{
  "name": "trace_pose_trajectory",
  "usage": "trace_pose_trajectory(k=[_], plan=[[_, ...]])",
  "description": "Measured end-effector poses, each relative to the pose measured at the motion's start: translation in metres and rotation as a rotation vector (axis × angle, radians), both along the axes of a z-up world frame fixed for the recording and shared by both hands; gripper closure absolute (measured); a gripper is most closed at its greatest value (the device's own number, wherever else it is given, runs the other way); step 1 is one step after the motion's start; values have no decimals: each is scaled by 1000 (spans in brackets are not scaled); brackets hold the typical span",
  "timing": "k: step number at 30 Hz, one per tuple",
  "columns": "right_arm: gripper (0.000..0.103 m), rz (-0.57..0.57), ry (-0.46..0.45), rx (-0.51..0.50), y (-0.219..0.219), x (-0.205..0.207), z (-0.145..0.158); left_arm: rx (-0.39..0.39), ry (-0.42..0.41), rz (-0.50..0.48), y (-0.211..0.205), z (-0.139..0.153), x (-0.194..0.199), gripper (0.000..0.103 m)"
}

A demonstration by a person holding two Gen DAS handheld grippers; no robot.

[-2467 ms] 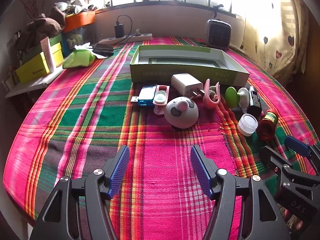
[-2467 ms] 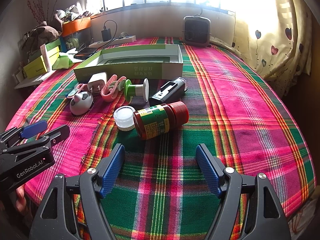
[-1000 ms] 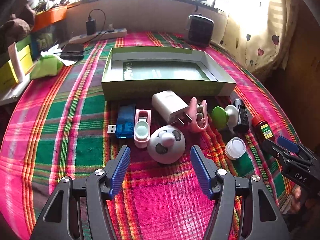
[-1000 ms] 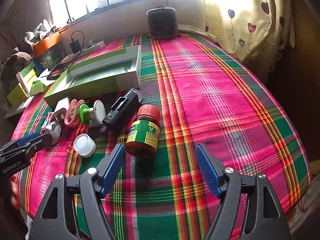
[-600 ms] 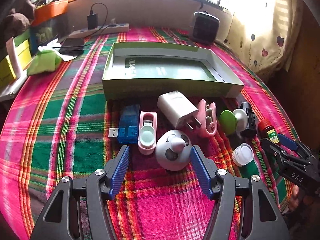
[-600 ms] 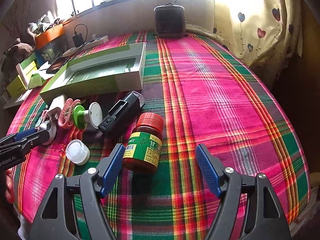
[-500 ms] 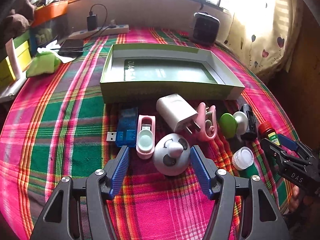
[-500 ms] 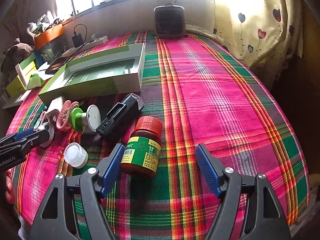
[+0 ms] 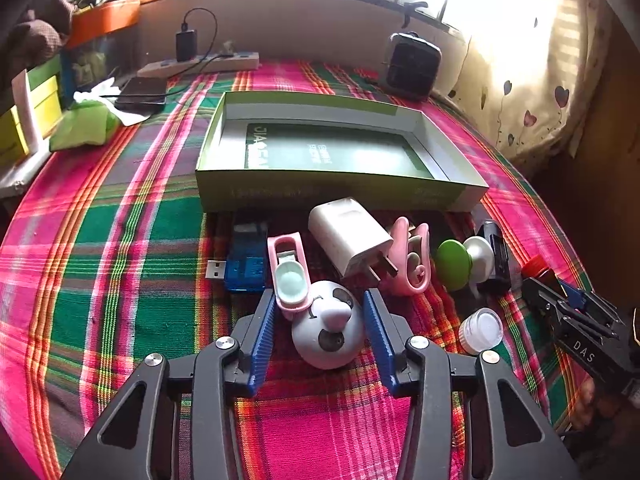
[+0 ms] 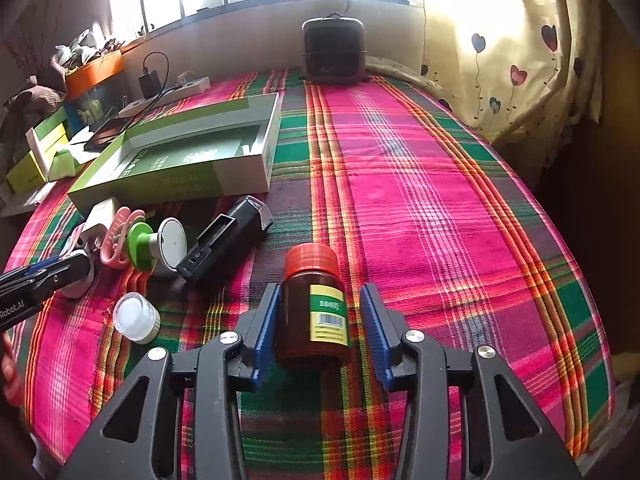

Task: Organize rigid objects
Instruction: 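Close the right gripper on the brown jar while the left gripper closes on the white panda ball, then carry the jar and panda ball into the green tray with both grippers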

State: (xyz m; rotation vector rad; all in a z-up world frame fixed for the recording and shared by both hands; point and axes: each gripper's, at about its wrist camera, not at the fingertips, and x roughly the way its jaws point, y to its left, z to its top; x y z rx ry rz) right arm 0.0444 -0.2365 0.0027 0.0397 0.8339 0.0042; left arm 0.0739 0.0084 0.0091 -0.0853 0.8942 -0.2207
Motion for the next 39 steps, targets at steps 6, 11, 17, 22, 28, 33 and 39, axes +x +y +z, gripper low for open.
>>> trace_pose_trajectory(k=[6, 11, 17, 22, 28, 33, 39], plan=[[70, 10, -3, 14, -2, -2, 0, -9, 2, -6, -3, 0, -2, 70], [70, 20, -2, 29, -2, -3, 1, -23, -7, -4, -1, 5, -4, 76], [70, 38, -6, 43, 1, -5, 1, -32, -9, -2, 0, 7, -8, 78], [70, 44, -22, 45, 2, -8, 6, -37, -4, 10, 4, 7, -12, 78], [70, 55, -33, 46, 3, -9, 10, -43, -22, 19, 7, 15, -15, 78], [70, 68, -58, 44, 5, -8, 20, -44, -51, 21, 9, 28, -16, 78], [70, 92, -80, 68, 5, 1, 35, -53, -77, 27, 16, 43, -9, 78]])
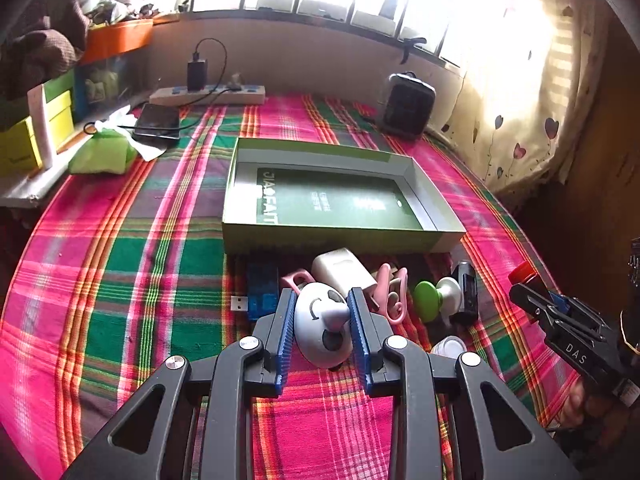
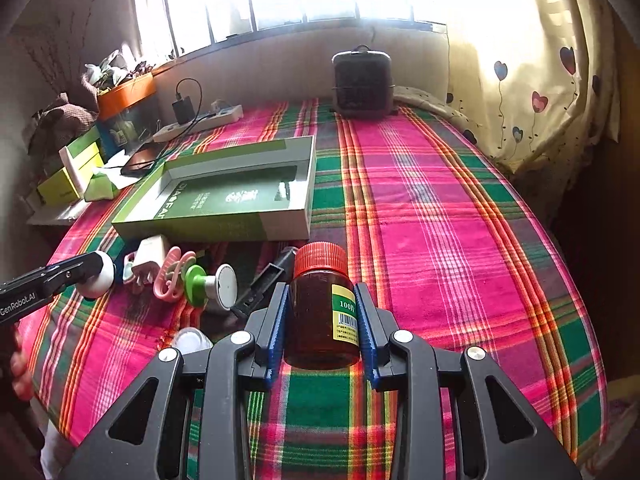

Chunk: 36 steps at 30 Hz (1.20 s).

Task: Organize rigid objects
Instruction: 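Carry the jar and panda ball into the green tray with both grippers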

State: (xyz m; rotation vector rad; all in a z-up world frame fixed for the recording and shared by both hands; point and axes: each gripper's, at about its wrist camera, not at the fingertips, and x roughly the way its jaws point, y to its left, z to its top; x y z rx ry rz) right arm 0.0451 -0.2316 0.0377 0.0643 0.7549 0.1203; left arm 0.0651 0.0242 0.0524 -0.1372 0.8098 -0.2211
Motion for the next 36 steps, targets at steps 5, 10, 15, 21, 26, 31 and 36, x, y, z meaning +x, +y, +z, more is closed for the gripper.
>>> trace_pose_trajectory(k=[5, 10, 15, 21, 26, 31, 36], plan=[[70, 31, -23, -10, 6, 14, 13, -3, -15, -5, 3, 10, 18, 78], [70, 51, -30, -14, 14, 33, 20, 0, -17, -1, 5, 15, 40, 78], [70, 76, -15, -22, 20, 61, 23, 16, -8, 14, 10, 16, 65, 78], [70, 100, 25, -16, 27, 99, 16, 43, 12, 12, 11, 12, 100, 78], [70, 128, 40, -38, 34, 123, 10, 60, 34, 10, 8, 5, 125, 78], [70, 150, 86, -26, 39, 148, 5, 62, 59, 9, 5, -4, 146, 78], [70, 178, 102, -43, 50, 164, 2, 68, 89, 6, 3, -15, 164, 78]])
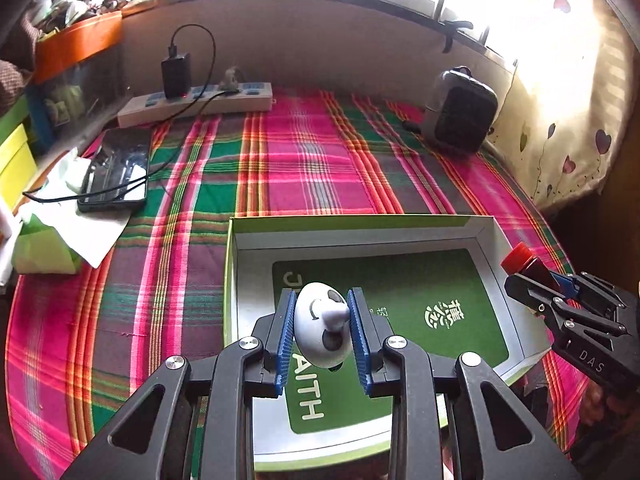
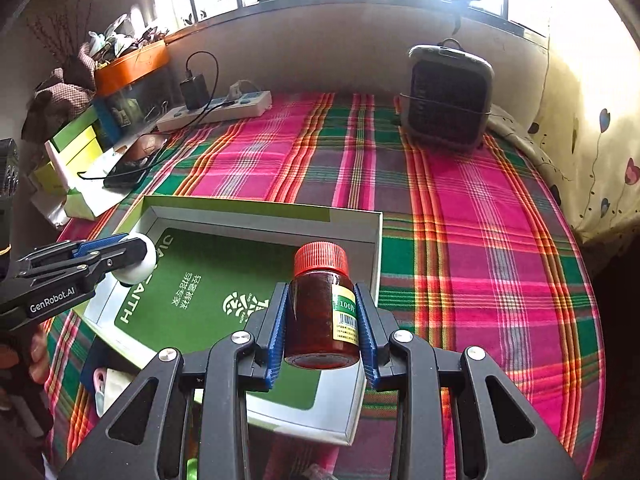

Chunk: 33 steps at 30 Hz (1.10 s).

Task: Organize rigid objects
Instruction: 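Carry the jar and panda ball into the green tray with both grippers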

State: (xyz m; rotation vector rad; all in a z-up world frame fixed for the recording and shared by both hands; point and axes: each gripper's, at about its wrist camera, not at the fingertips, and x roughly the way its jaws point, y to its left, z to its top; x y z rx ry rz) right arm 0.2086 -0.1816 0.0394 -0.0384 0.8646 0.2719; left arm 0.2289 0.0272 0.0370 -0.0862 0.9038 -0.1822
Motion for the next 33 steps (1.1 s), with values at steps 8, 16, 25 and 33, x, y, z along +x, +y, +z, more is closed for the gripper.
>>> trace_pose_trajectory(k=[8, 16, 25, 33], plan=[[70, 19, 41, -39, 13, 23, -13, 33, 19, -8, -4, -13, 17, 78], [70, 24, 51, -62, 19, 31, -22, 27, 13, -10, -5, -13, 21, 78], [70, 30, 44, -75, 22, 33, -23, 20, 15, -5, -5, -14, 24, 77], [70, 34, 35, -83, 22, 33, -24, 9, 19, -5, -3, -14, 25, 77]])
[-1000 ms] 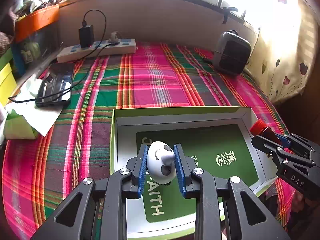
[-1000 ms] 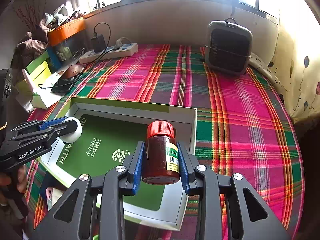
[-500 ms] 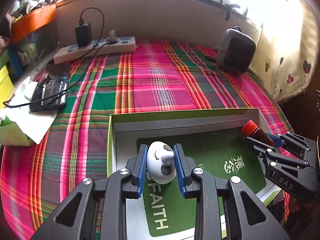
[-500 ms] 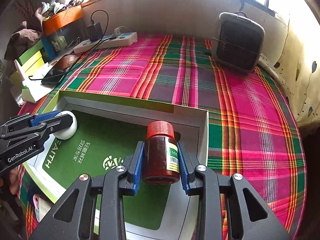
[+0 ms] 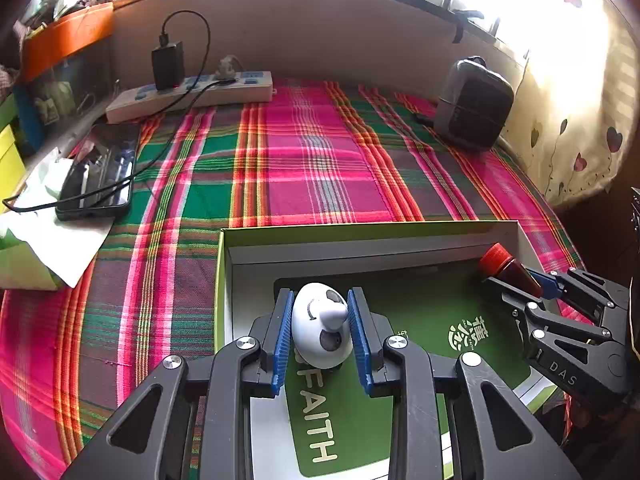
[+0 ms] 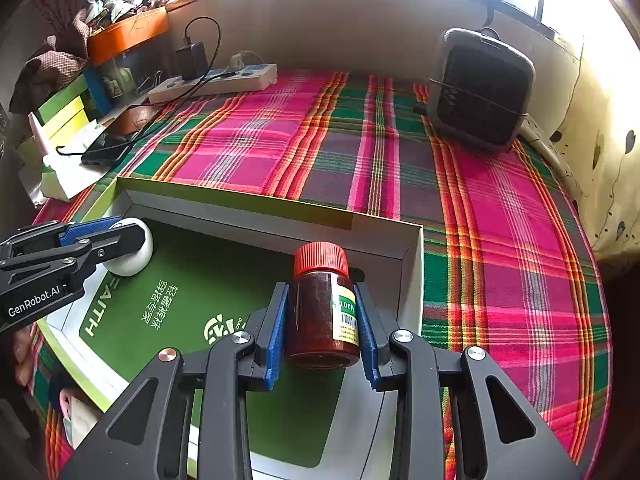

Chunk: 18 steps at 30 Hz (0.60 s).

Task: Organize rigid objects
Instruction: 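Carry the jar and panda ball into the green tray with both grippers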

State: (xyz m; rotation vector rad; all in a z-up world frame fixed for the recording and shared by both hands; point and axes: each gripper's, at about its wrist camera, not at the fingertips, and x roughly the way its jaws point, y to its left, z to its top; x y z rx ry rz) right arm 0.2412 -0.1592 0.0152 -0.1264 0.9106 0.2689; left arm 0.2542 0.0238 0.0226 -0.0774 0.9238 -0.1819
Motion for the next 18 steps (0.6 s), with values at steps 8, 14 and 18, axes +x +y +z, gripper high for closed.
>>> trace_pose_trajectory(k=[8, 14, 18], plan=[[70, 1, -4, -2, 1, 0, 0, 1, 2, 2, 0, -1, 0, 76], [70, 1, -9, 5, 0, 0, 0, 3, 10, 12, 1, -2, 0, 74], [68, 2, -12, 13, 0, -1, 0, 3, 10, 13, 0, -1, 1, 74]])
